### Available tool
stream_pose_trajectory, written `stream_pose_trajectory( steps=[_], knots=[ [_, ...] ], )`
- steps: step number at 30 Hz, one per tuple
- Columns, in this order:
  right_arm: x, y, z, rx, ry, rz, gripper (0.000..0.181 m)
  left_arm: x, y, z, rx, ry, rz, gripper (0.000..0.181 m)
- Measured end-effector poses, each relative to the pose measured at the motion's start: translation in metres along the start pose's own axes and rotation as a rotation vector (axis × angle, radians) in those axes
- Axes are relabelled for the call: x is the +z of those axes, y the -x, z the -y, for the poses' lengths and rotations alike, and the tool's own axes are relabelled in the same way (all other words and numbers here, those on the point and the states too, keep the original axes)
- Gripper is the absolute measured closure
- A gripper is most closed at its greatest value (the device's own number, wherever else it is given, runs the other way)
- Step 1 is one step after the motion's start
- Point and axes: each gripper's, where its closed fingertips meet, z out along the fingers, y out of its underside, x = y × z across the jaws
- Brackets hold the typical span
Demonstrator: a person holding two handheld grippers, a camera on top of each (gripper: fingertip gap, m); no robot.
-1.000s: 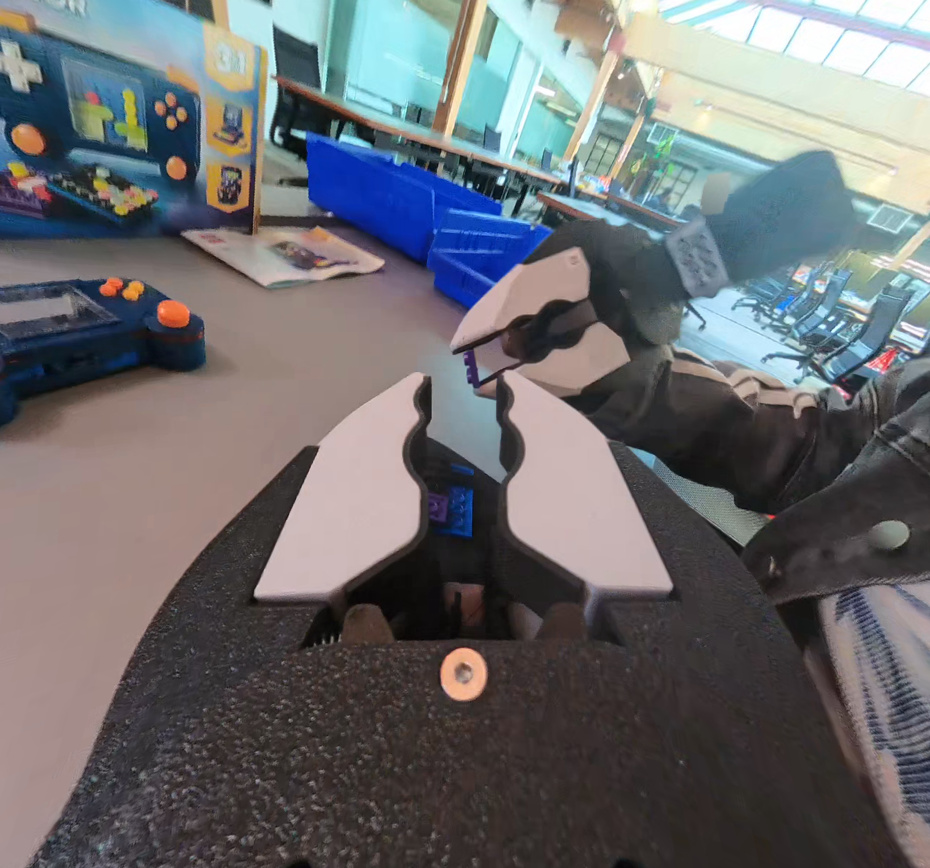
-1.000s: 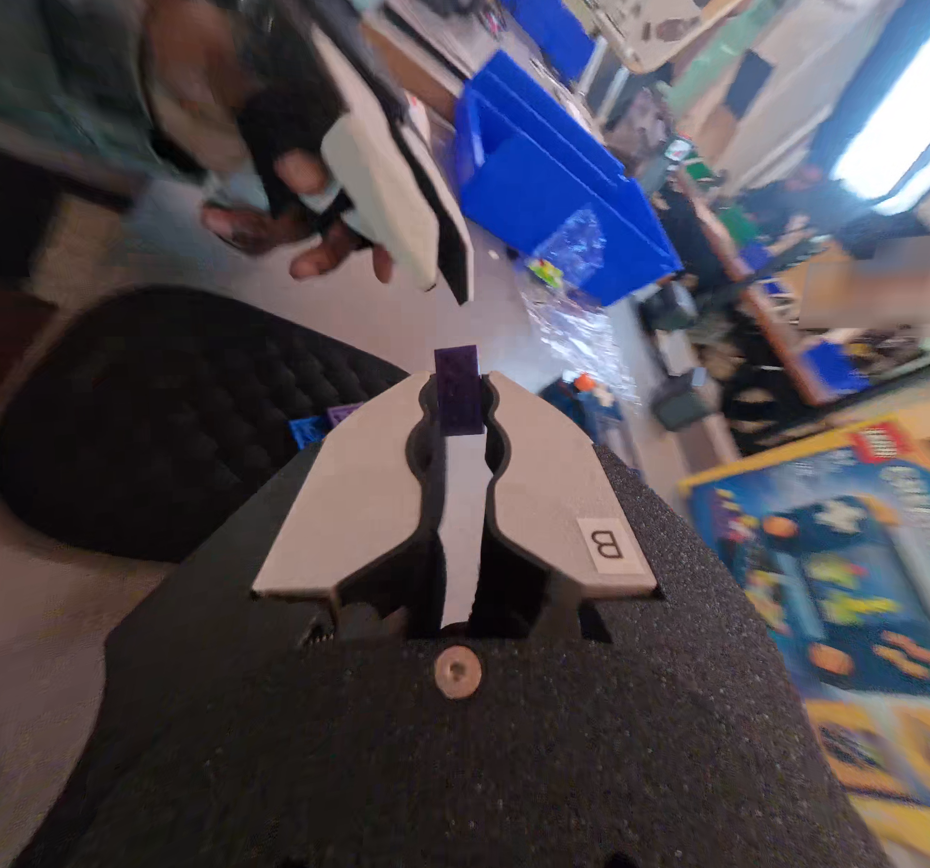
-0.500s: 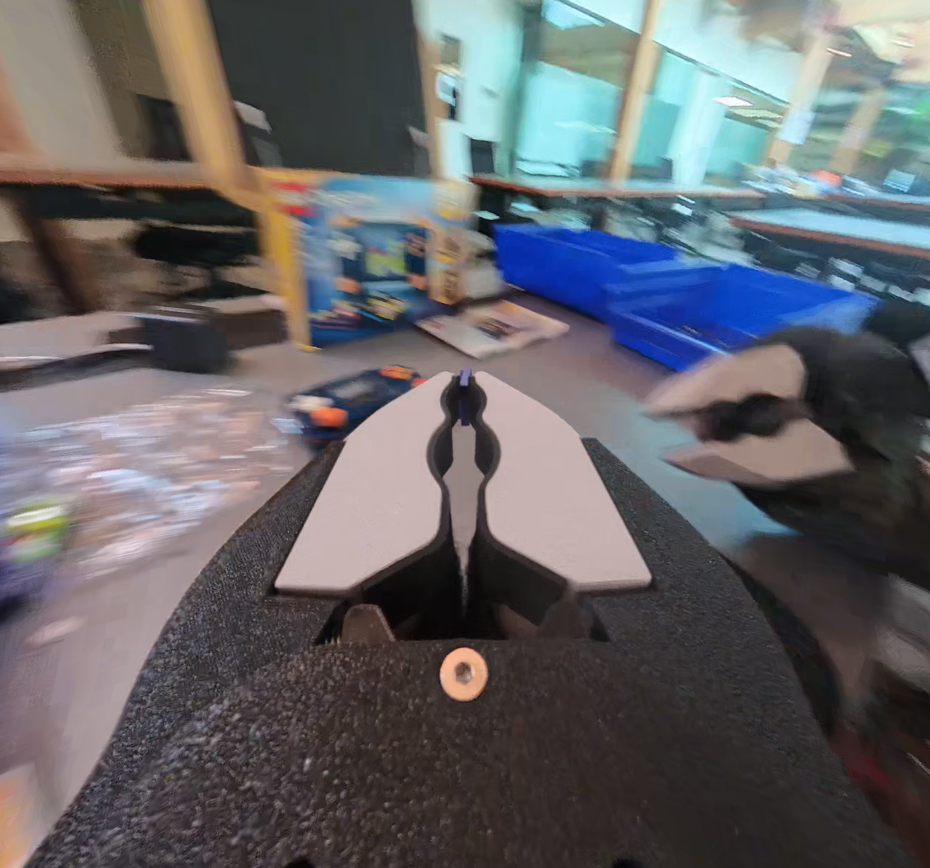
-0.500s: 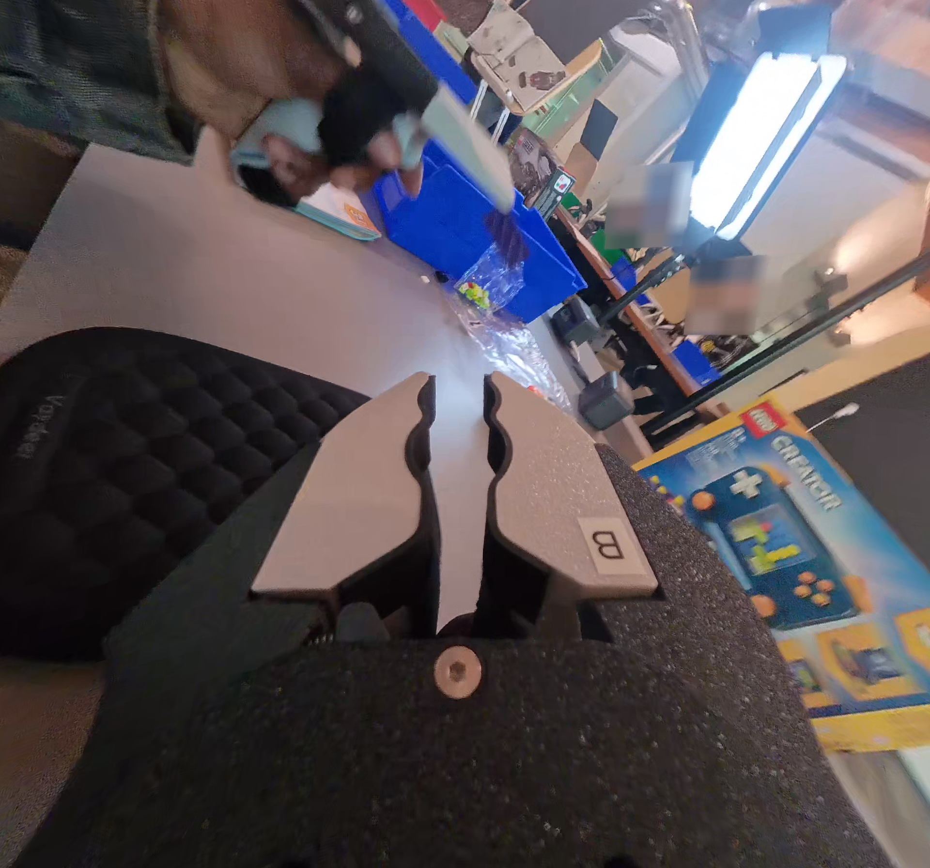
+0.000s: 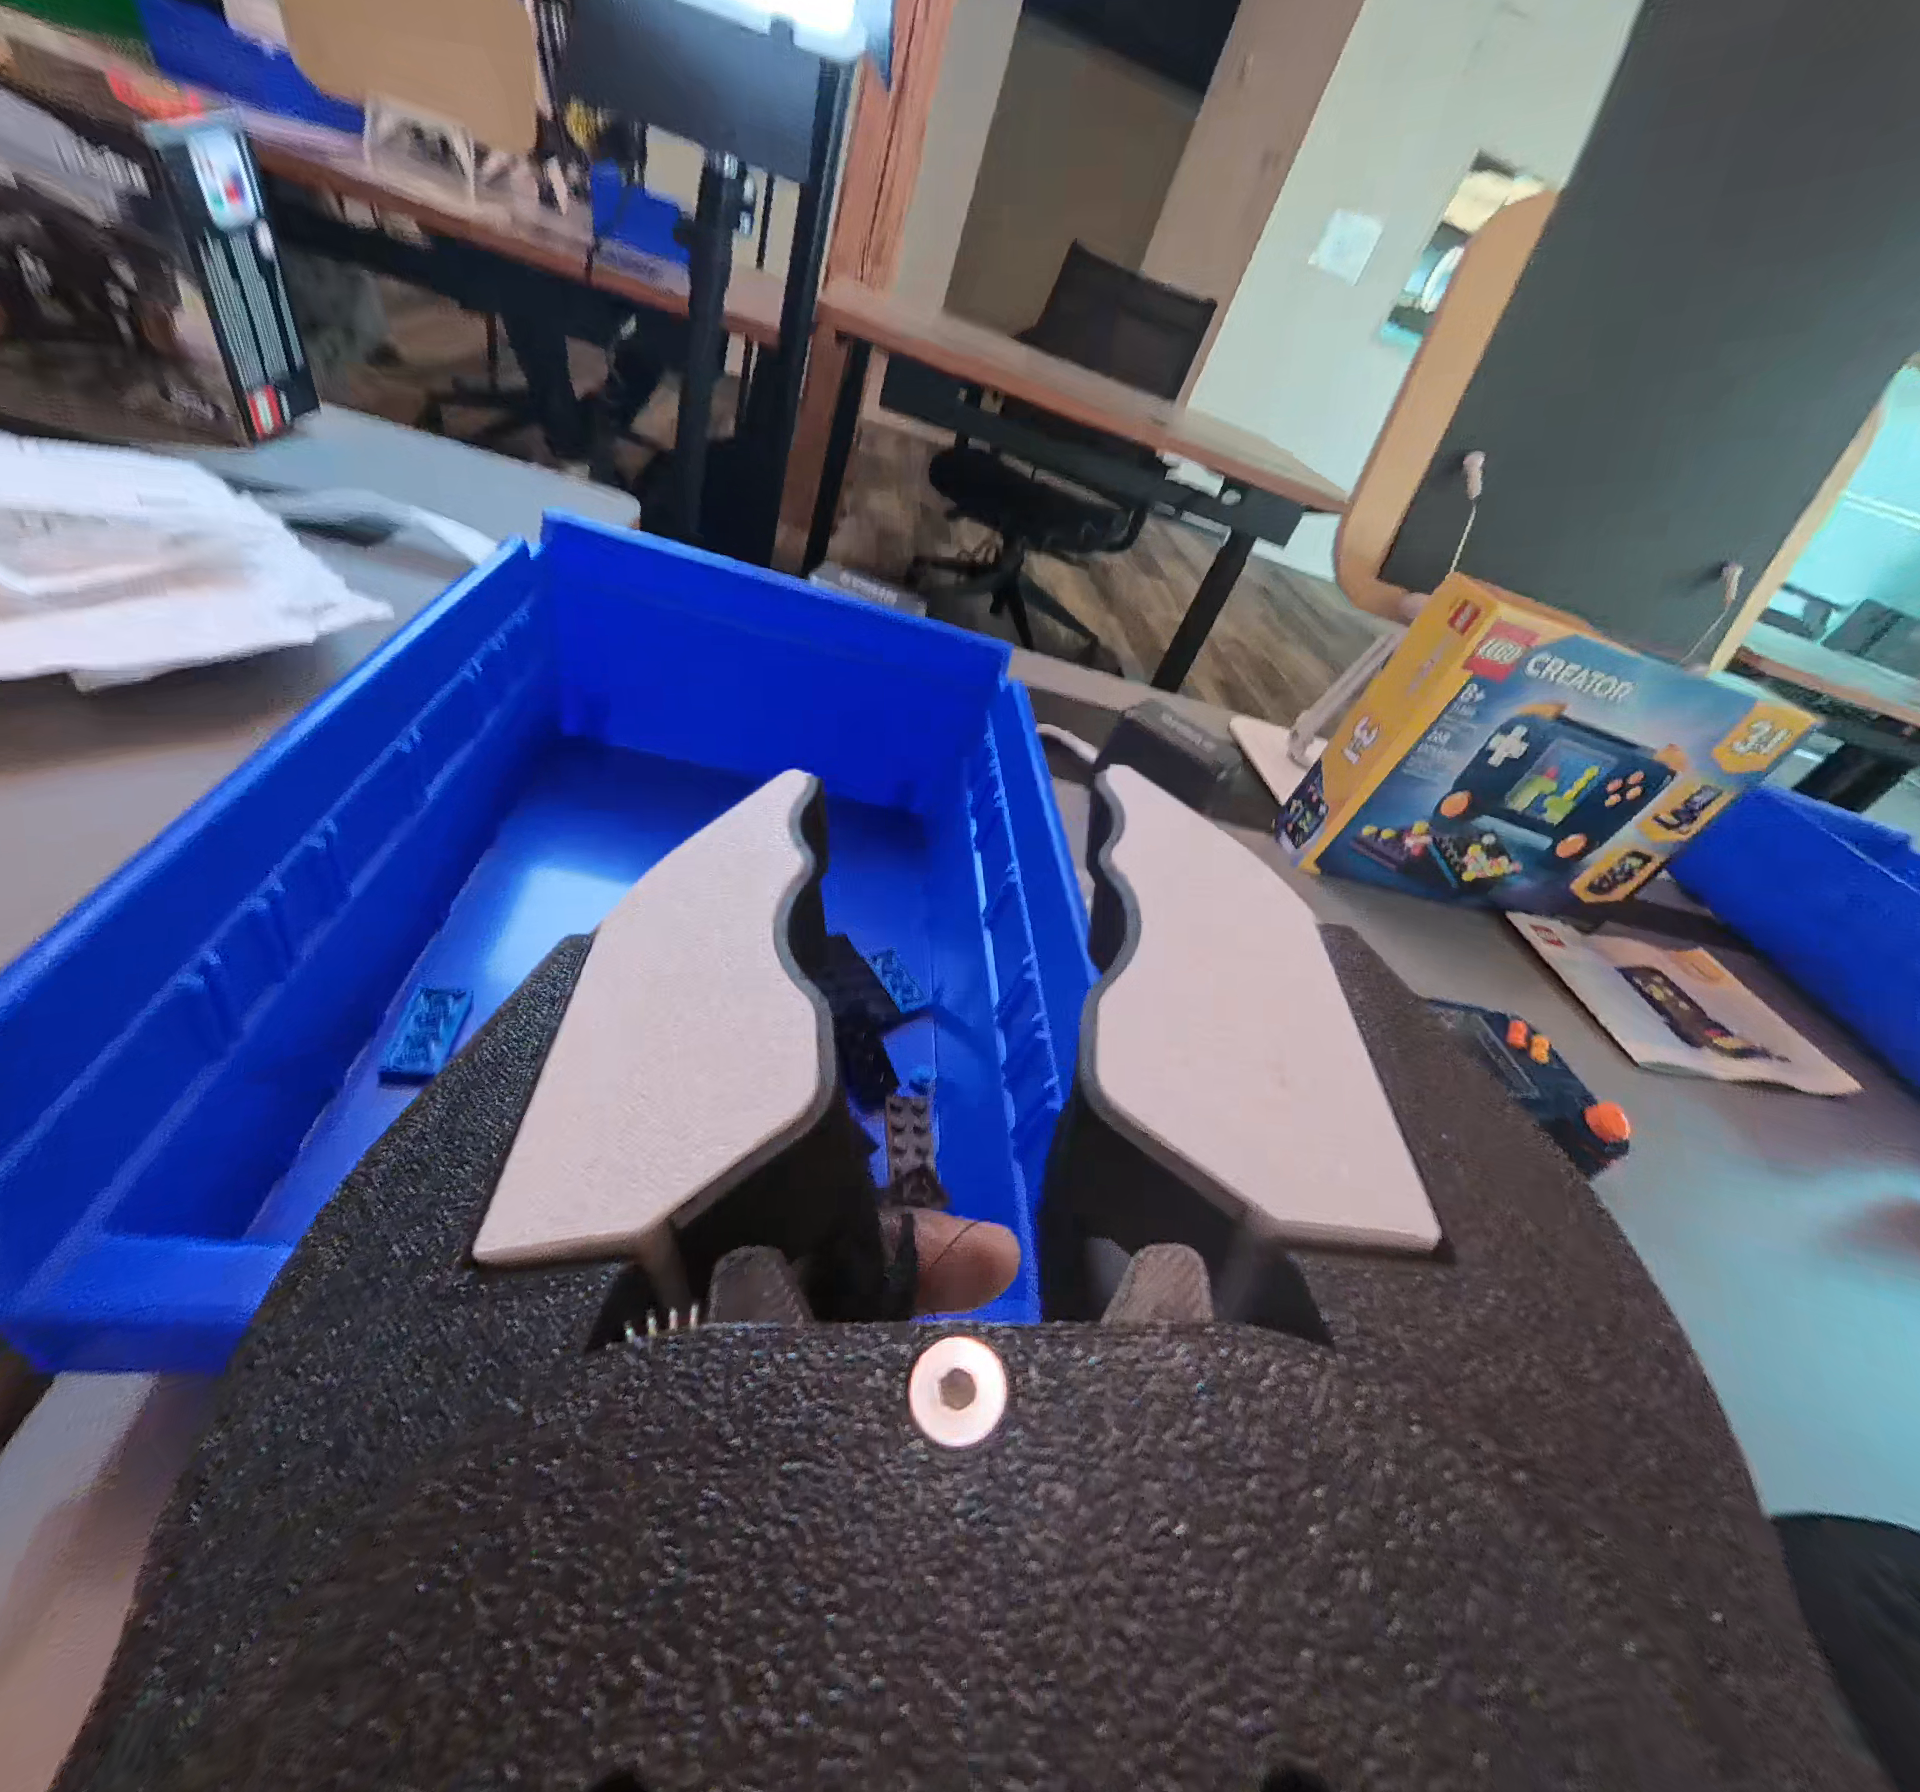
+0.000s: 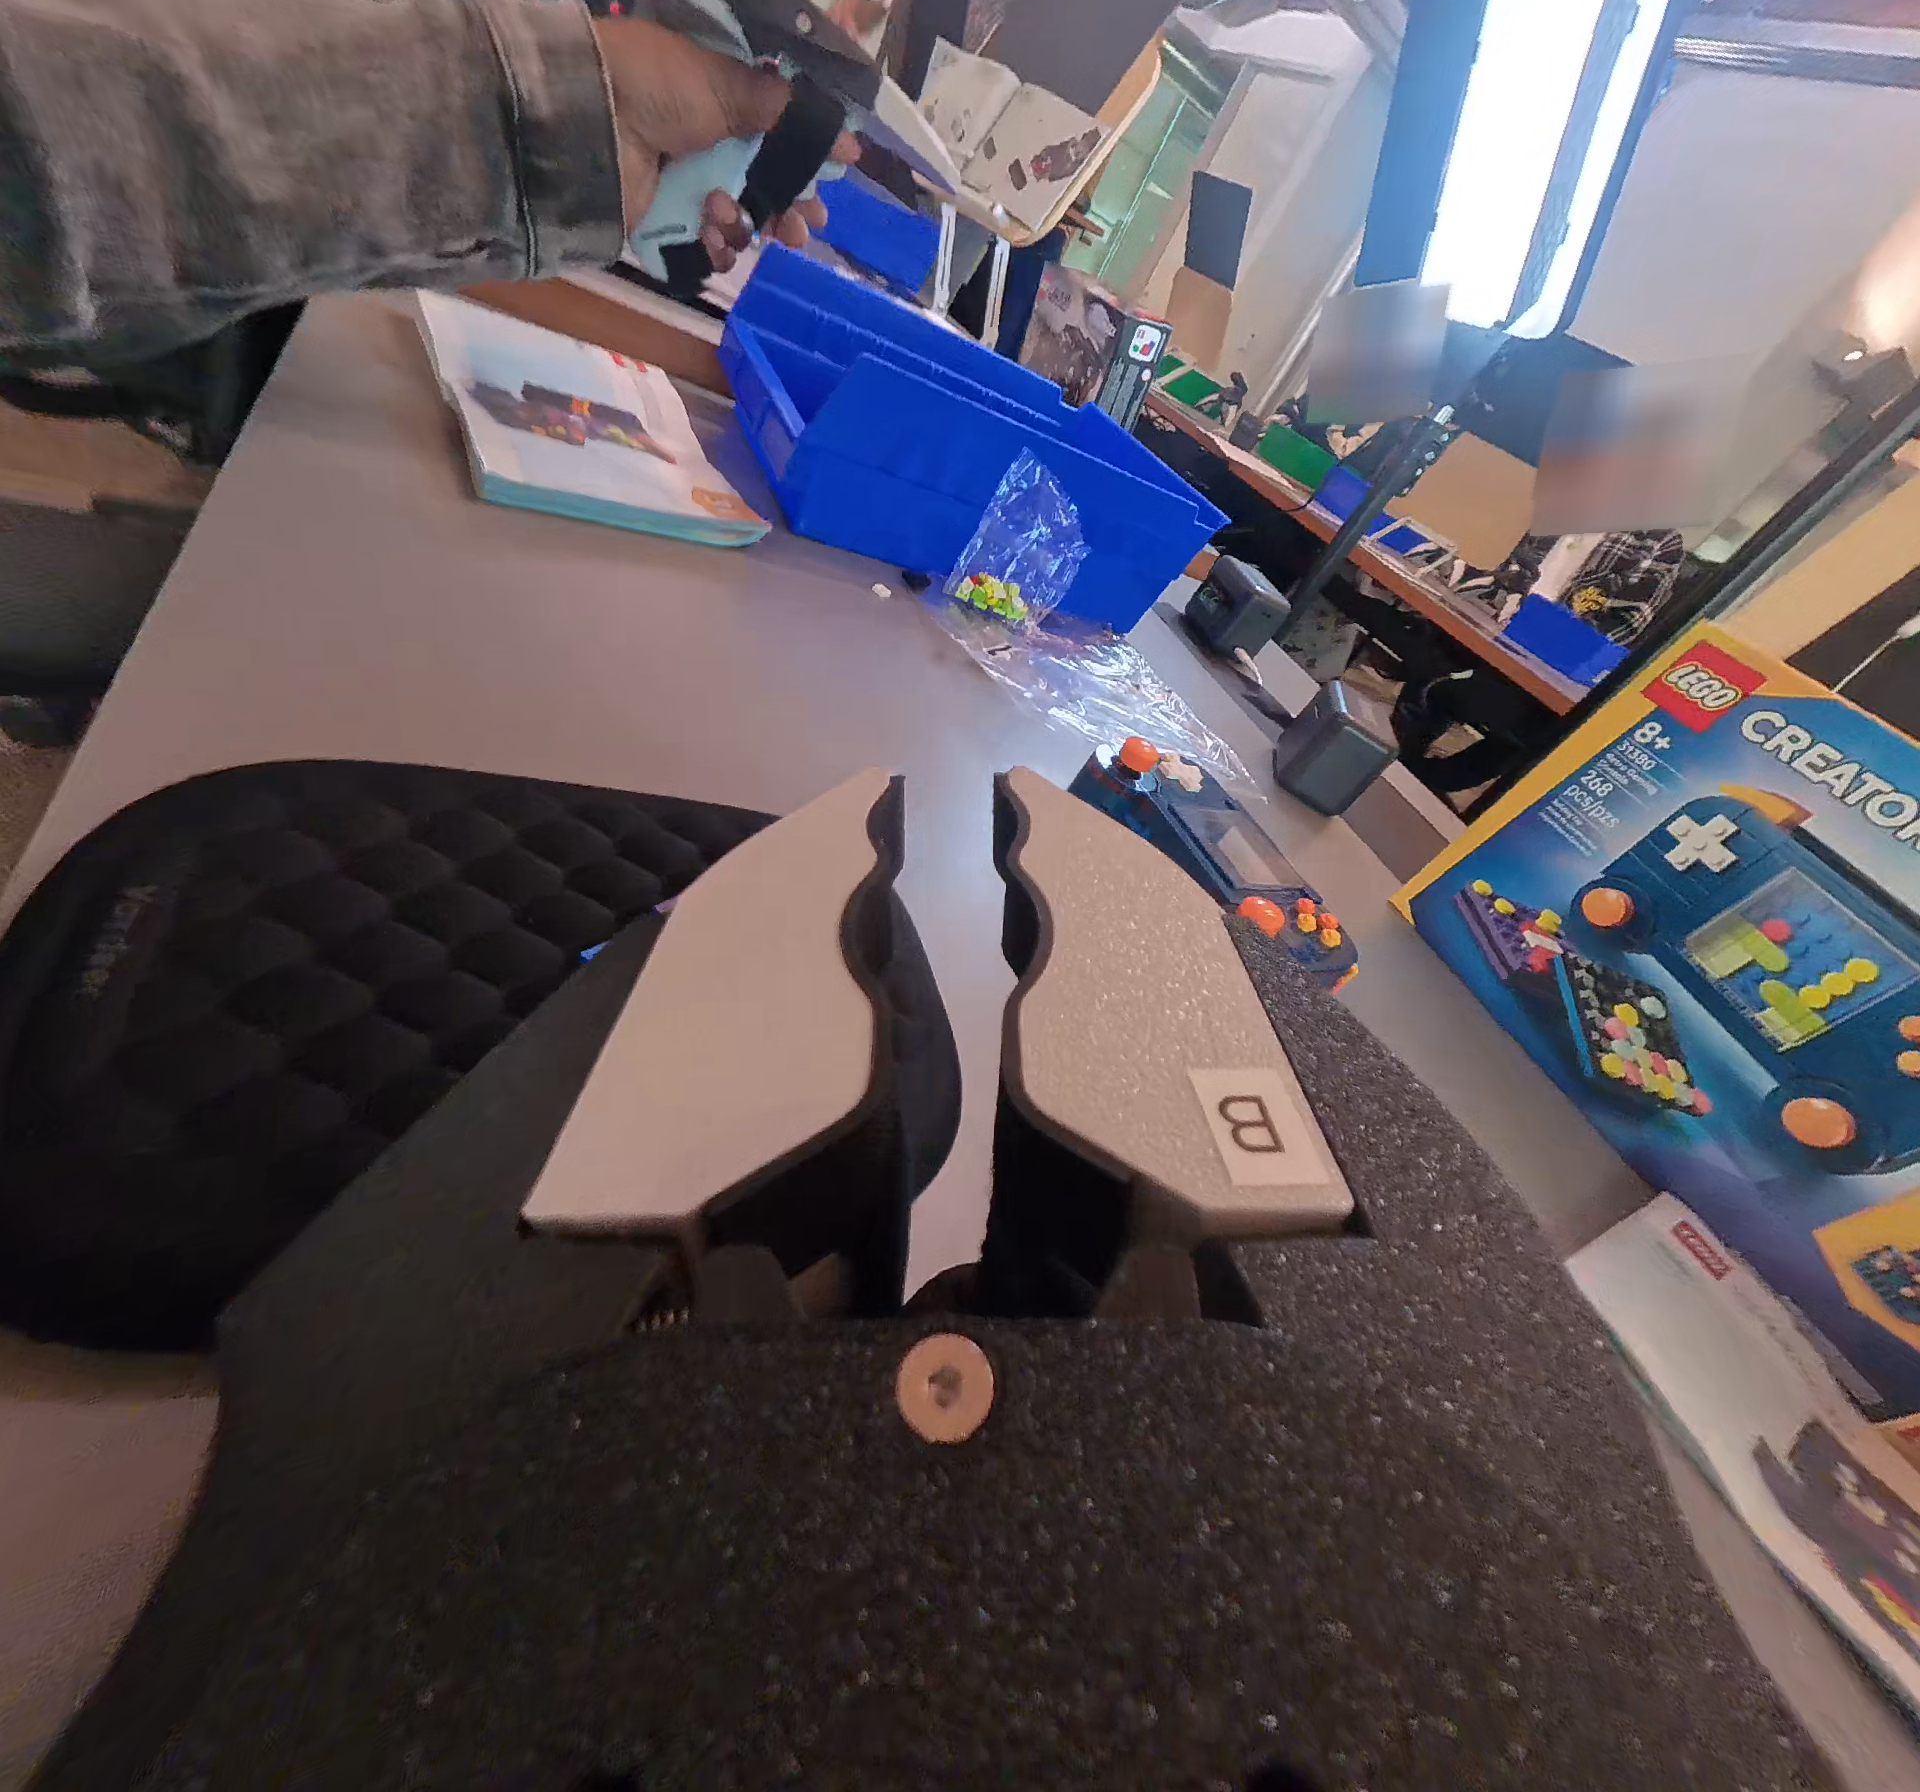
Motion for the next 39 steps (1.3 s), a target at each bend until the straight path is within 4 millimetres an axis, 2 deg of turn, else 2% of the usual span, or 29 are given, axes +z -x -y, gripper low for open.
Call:
stream_pose_trajectory(
  steps=[1, 3, 5, 6, 8, 11, 13, 15, 16, 18, 19, 20, 21, 22, 23, 25, 26, 28, 31, 35, 39],
  knots=[
    [-0.001, -0.002, 0.001, 0.029, -0.013, 0.001, 0.165, -0.004, -0.007, 0.006, 0.019, -0.039, -0.019, 0.133],
    [-0.005, -0.008, 0.001, 0.113, -0.044, 0.011, 0.164, -0.013, -0.041, 0.012, 0.066, -0.093, -0.131, 0.133],
    [-0.008, -0.010, -0.001, 0.234, -0.077, 0.053, 0.161, -0.026, -0.087, -0.001, 0.122, -0.066, -0.272, 0.136],
    [-0.009, -0.010, -0.001, 0.298, -0.092, 0.089, 0.159, -0.033, -0.111, -0.016, 0.145, -0.012, -0.336, 0.139],
    [-0.011, -0.008, -0.002, 0.412, -0.104, 0.175, 0.152, -0.051, -0.168, -0.064, 0.197, 0.168, -0.510, 0.141],
    [-0.012, 0.008, -0.010, 0.481, 0.007, 0.376, 0.140, -0.094, -0.249, -0.157, 0.280, 0.508, -0.760, 0.148],
    [-0.014, 0.026, -0.029, 0.452, 0.189, 0.527, 0.122, -0.118, -0.285, -0.209, 0.348, 0.648, -0.835, 0.147],
    [-0.013, 0.034, -0.046, 0.392, 0.321, 0.594, 0.113, -0.126, -0.309, -0.245, 0.388, 0.717, -0.847, 0.144],
    [-0.009, 0.037, -0.051, 0.375, 0.348, 0.610, 0.110, -0.123, -0.317, -0.256, 0.405, 0.730, -0.835, 0.144],
    [-0.003, 0.043, -0.058, 0.374, 0.377, 0.648, 0.108, -0.114, -0.318, -0.274, 0.475, 0.780, -0.783, 0.144],
    [0.000, 0.044, -0.060, 0.376, 0.384, 0.645, 0.108, -0.108, -0.316, -0.275, 0.524, 0.776, -0.757, 0.155],
    [0.000, 0.047, -0.062, 0.375, 0.401, 0.651, 0.114, -0.105, -0.315, -0.272, 0.558, 0.760, -0.763, 0.153],
    [0.000, 0.049, -0.062, 0.375, 0.413, 0.643, 0.117, -0.098, -0.309, -0.267, 0.594, 0.750, -0.732, 0.147],
    [-0.002, 0.052, -0.062, 0.379, 0.423, 0.637, 0.125, -0.090, -0.299, -0.263, 0.641, 0.747, -0.687, 0.149],
    [-0.004, 0.054, -0.062, 0.386, 0.436, 0.619, 0.122, -0.087, -0.294, -0.260, 0.663, 0.755, -0.689, 0.149],
    [-0.003, 0.055, -0.055, 0.402, 0.398, 0.567, 0.107, -0.094, -0.302, -0.255, 0.595, 0.774, -0.789, 0.149],
    [-0.003, 0.052, -0.050, 0.401, 0.370, 0.533, 0.100, -0.099, -0.309, -0.252, 0.547, 0.770, -0.834, 0.149],
    [-0.007, 0.037, -0.038, 0.397, 0.299, 0.439, 0.097, -0.103, -0.315, -0.251, 0.507, 0.759, -0.857, 0.148],
    [-0.035, 0.026, -0.036, 0.445, 0.315, 0.433, 0.102, -0.111, -0.319, -0.256, 0.541, 0.744, -0.841, 0.148],
    [-0.085, 0.036, -0.071, 0.425, 0.557, 0.522, 0.095, -0.134, -0.338, -0.265, 0.519, 0.716, -0.921, 0.148],
    [-0.098, 0.040, -0.100, 0.366, 0.728, 0.470, 0.098, -0.129, -0.342, -0.264, 0.558, 0.638, -0.920, 0.148]
  ],
)
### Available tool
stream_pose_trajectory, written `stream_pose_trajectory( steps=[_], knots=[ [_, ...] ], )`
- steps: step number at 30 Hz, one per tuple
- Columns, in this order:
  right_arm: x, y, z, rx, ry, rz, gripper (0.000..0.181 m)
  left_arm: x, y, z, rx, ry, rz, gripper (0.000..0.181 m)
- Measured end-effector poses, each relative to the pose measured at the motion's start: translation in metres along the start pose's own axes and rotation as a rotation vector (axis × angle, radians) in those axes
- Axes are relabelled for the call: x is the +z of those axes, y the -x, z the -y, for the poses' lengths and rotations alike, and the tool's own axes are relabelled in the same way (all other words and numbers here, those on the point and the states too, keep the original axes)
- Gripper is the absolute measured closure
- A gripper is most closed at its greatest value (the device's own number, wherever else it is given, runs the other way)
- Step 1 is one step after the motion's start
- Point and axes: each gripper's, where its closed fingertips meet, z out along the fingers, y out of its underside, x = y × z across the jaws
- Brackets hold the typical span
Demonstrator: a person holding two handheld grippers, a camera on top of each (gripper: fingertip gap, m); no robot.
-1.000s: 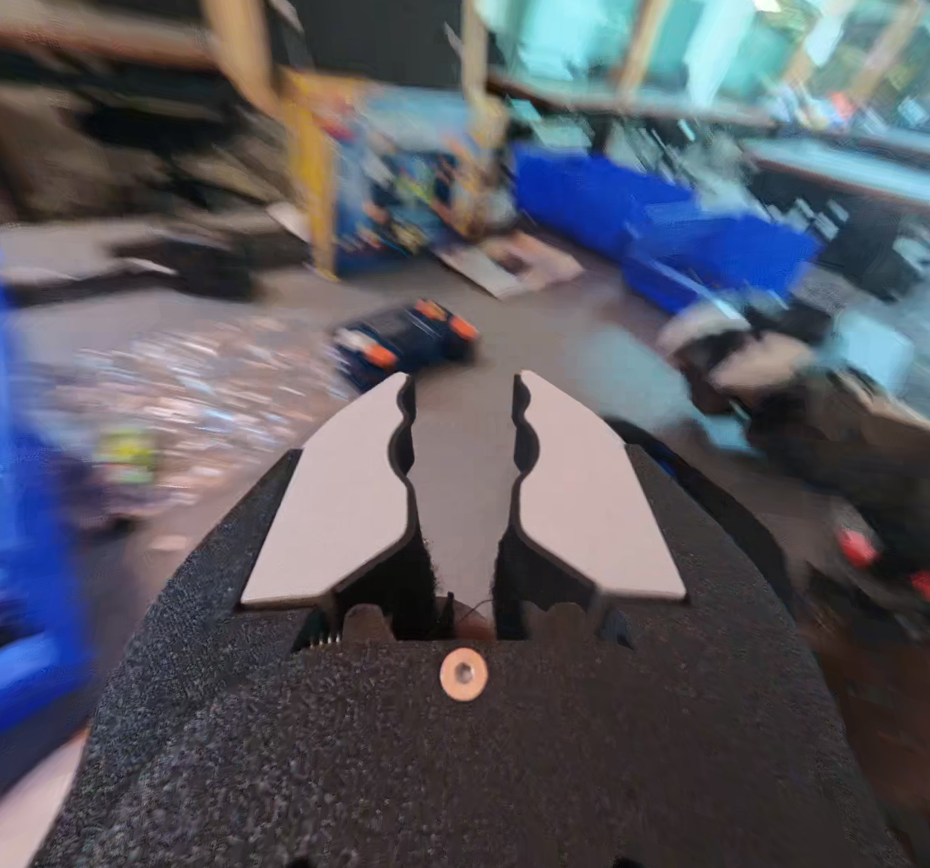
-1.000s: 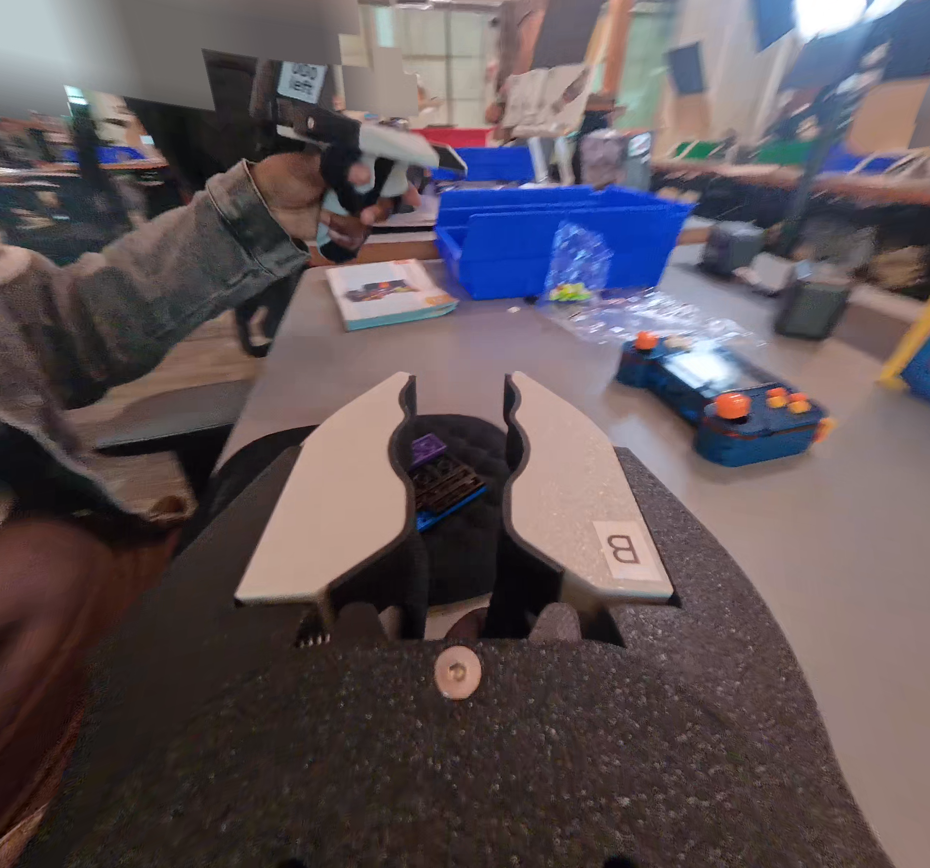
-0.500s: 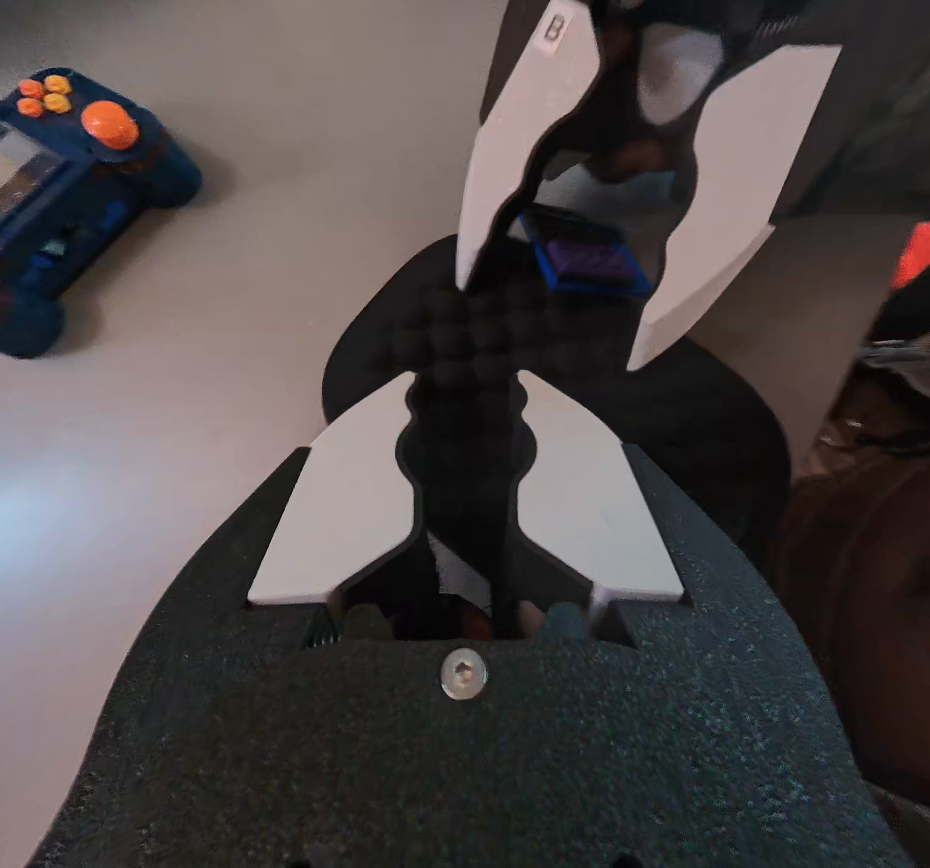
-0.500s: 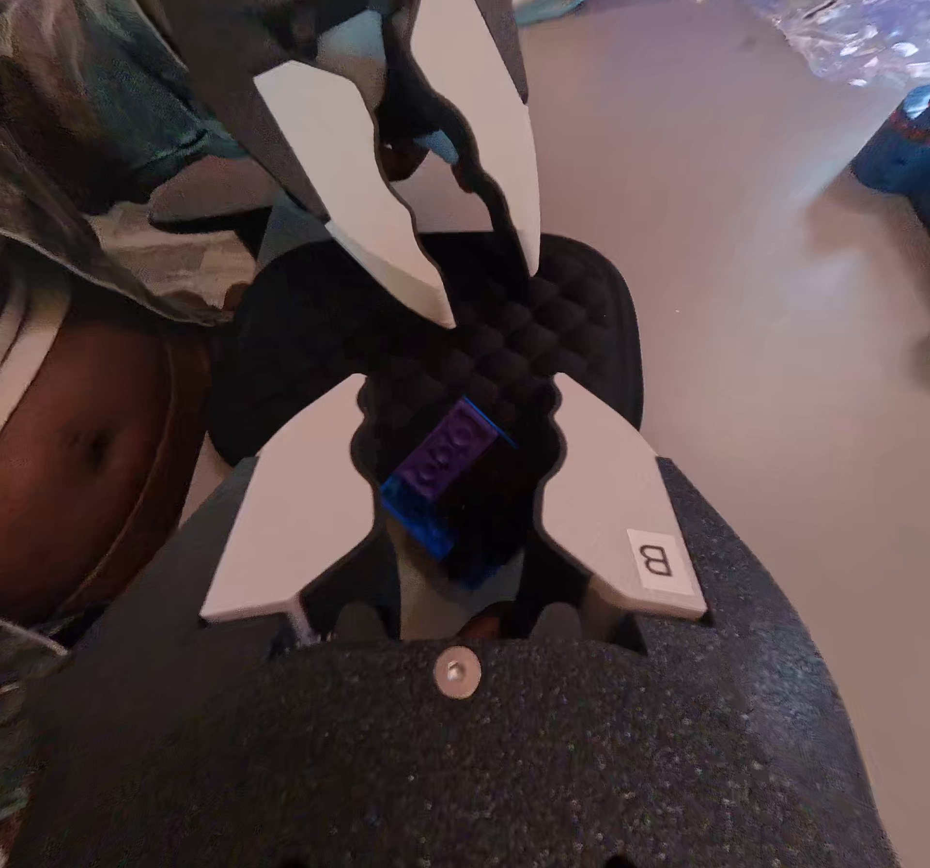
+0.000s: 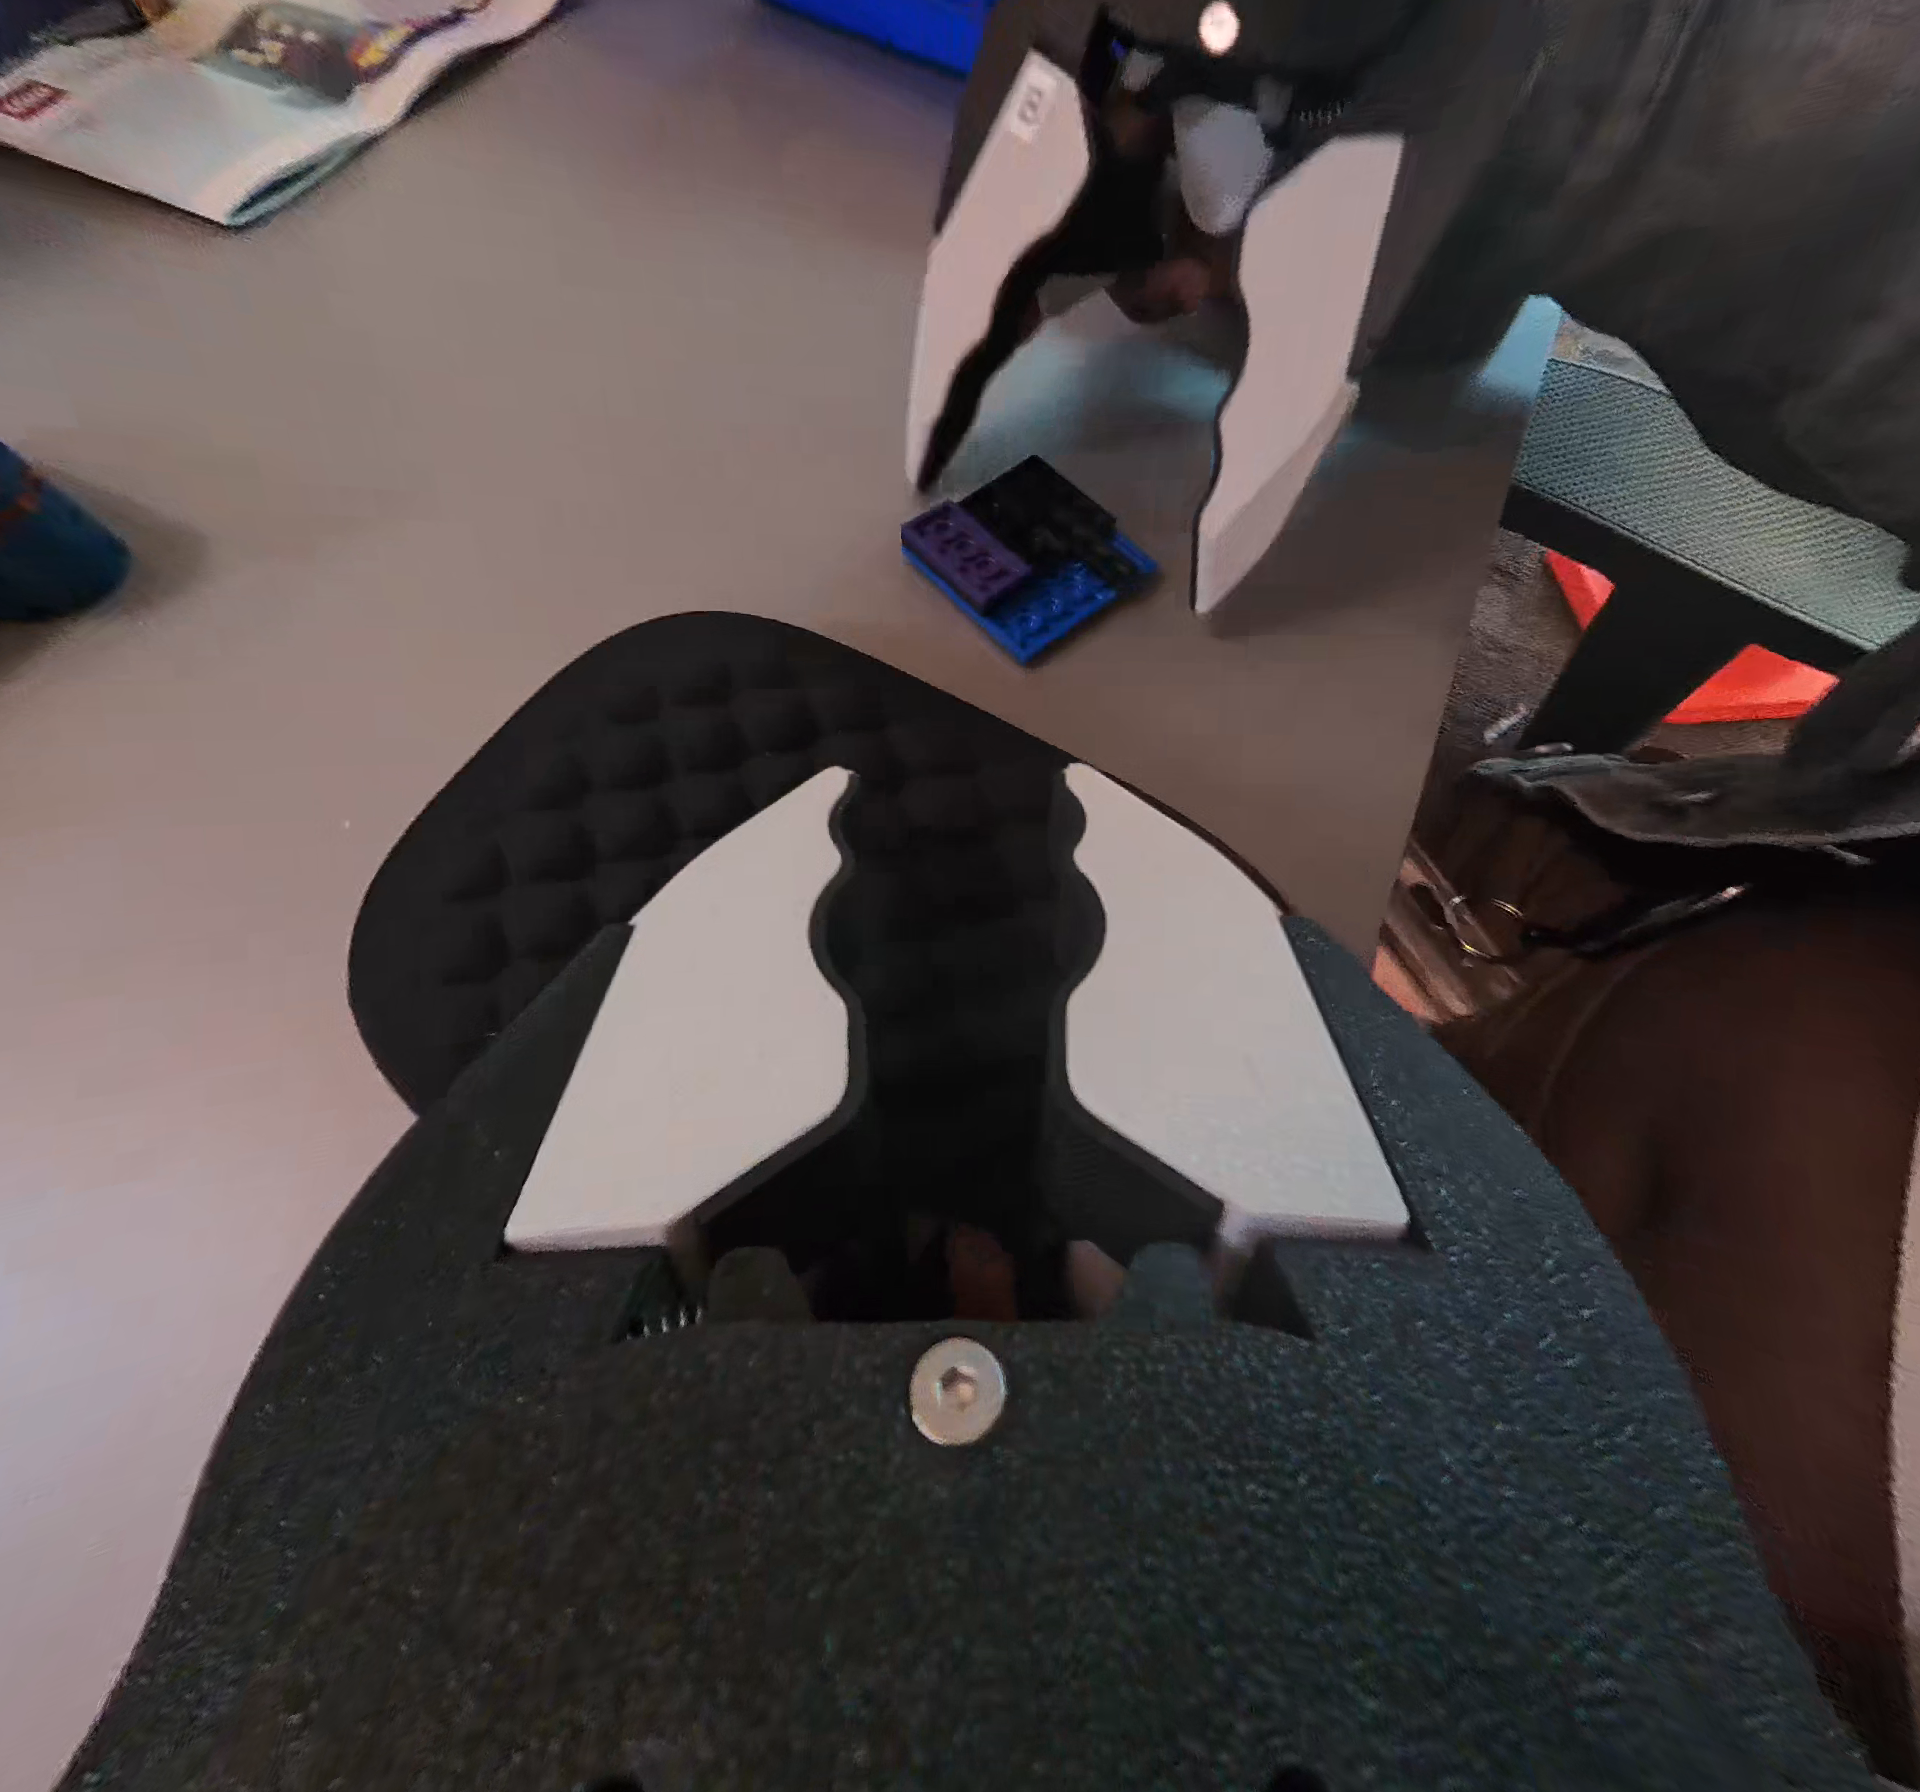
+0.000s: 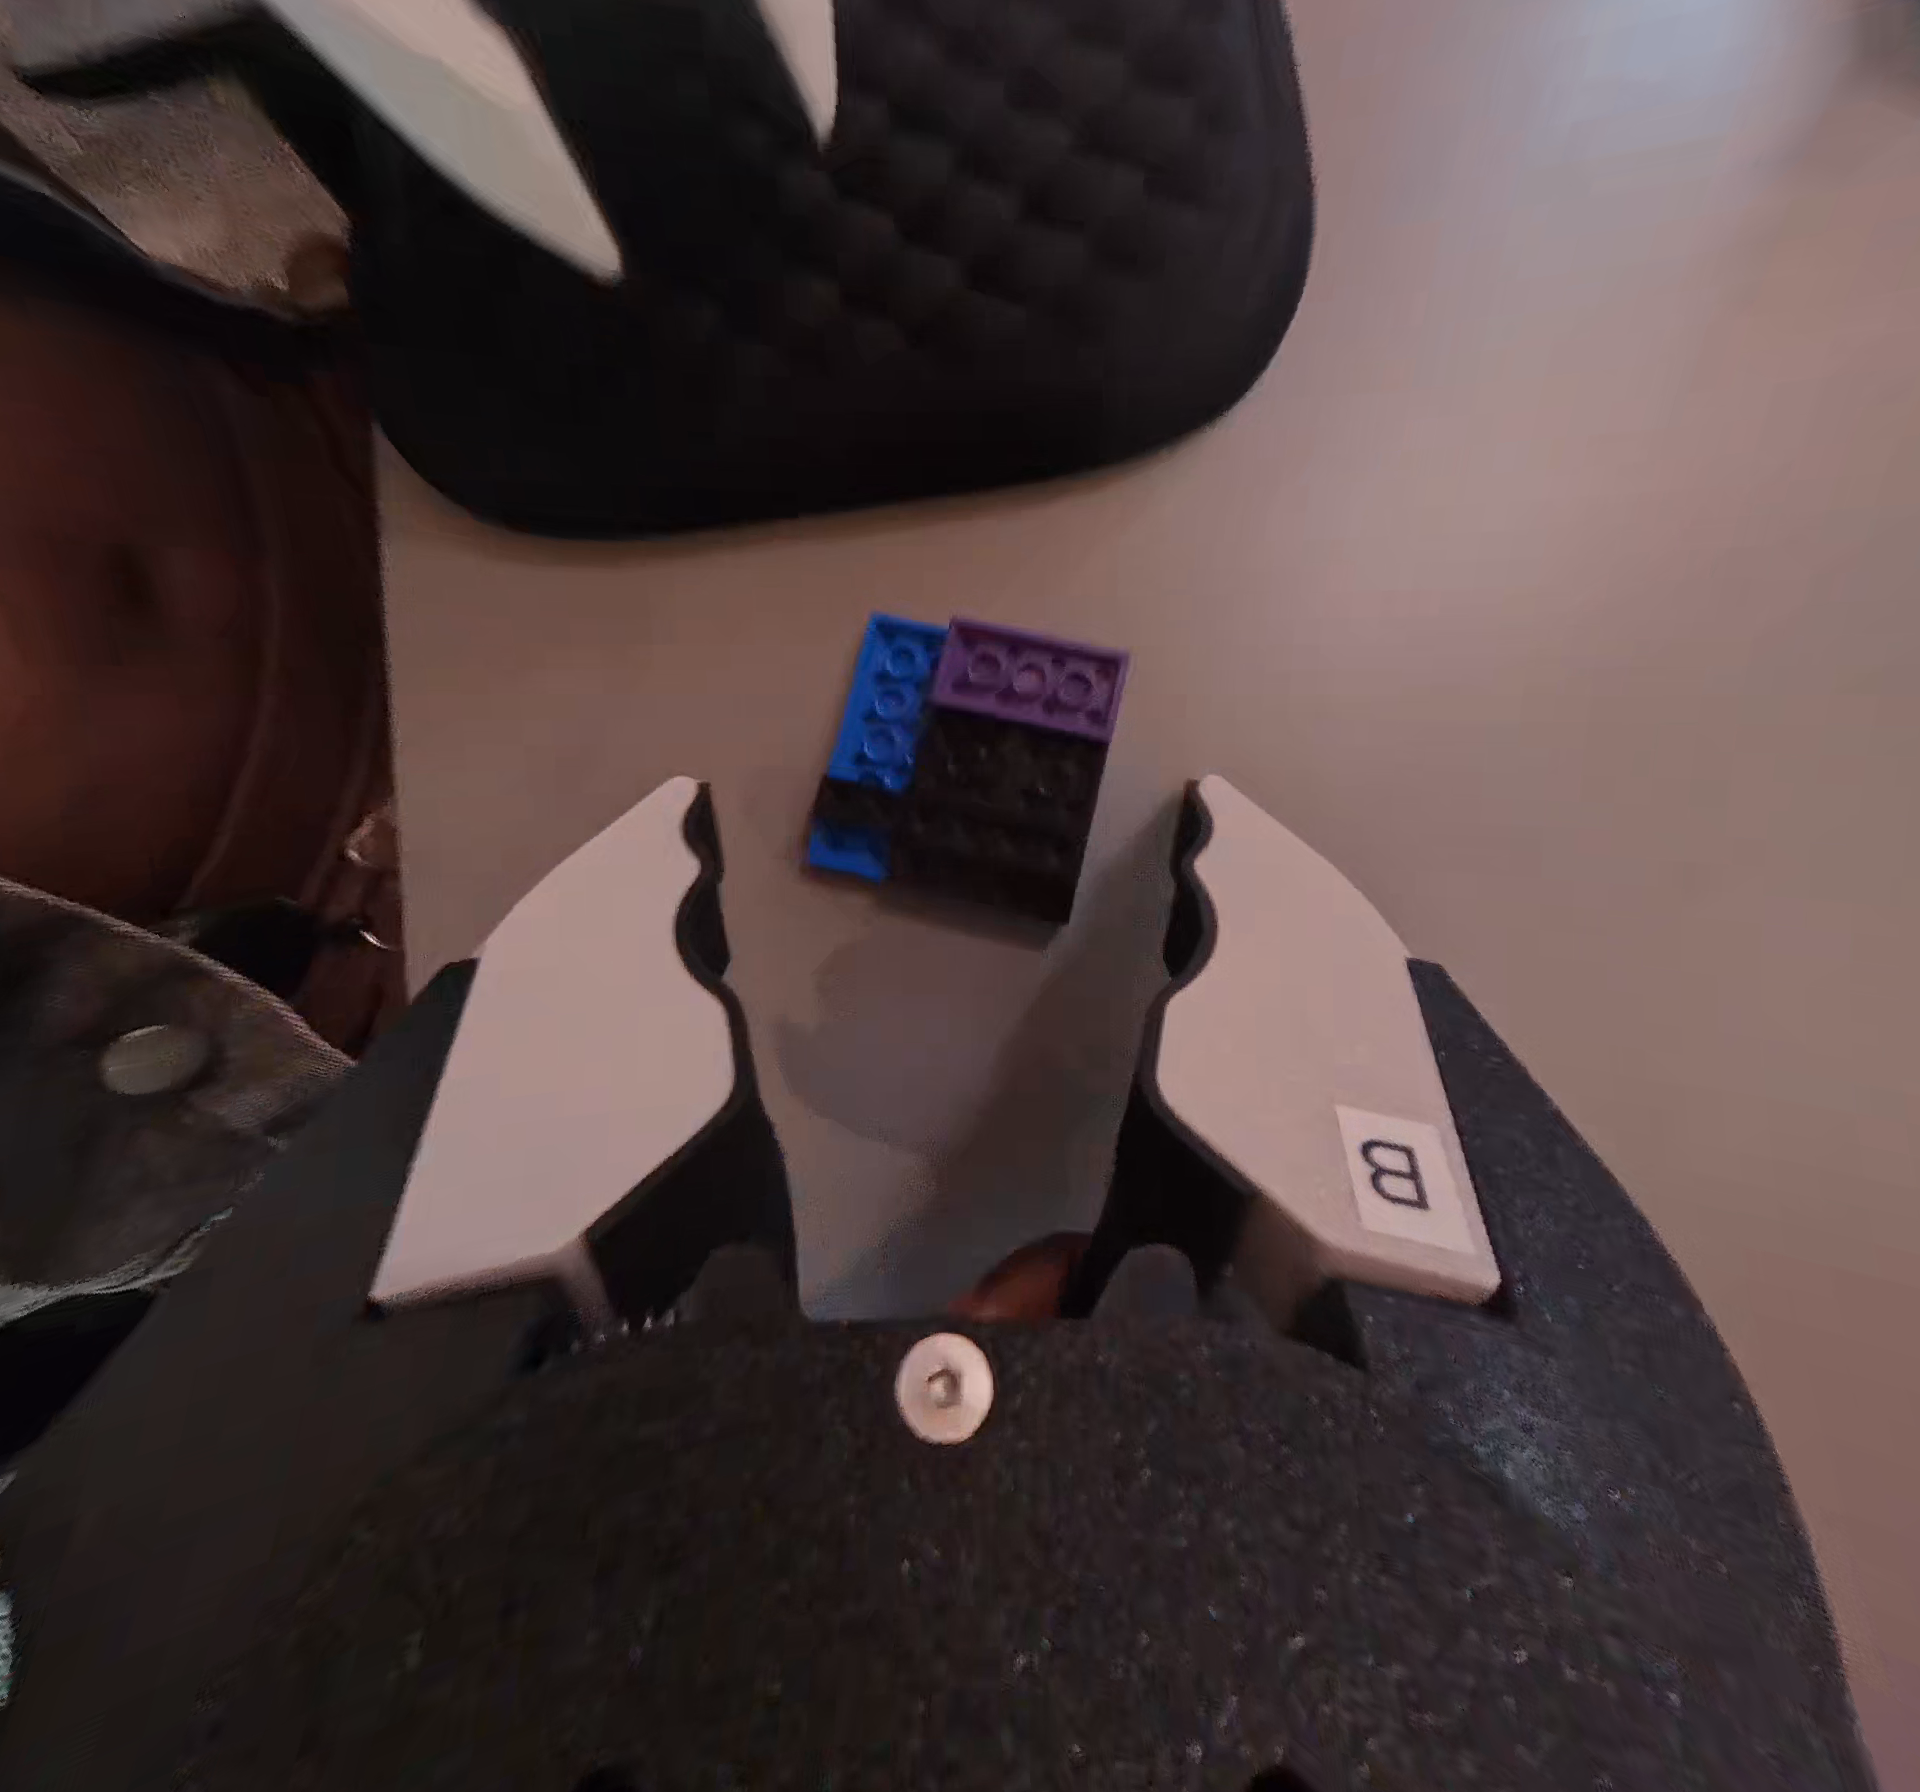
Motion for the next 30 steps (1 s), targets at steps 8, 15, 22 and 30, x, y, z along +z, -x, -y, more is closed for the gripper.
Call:
stream_pose_trajectory(
  steps=[8, 15, 22, 30],
  knots=[
    [0.002, -0.018, 0.054, 0.298, -0.334, -0.261, 0.130, -0.030, 0.040, 0.014, -0.032, -0.127, 0.202, 0.144],
    [0.051, 0.003, 0.114, 0.490, -0.474, -0.215, 0.117, -0.047, 0.063, 0.002, -0.177, -0.117, 0.262, 0.150],
    [0.024, -0.008, 0.097, 0.347, -0.382, -0.150, 0.134, -0.037, 0.064, -0.033, -0.176, 0.122, 0.283, 0.159],
    [0.050, 0.030, 0.098, 0.241, -0.288, 0.005, 0.140, -0.029, 0.084, -0.026, -0.093, 0.131, 0.290, 0.160]
  ],
)
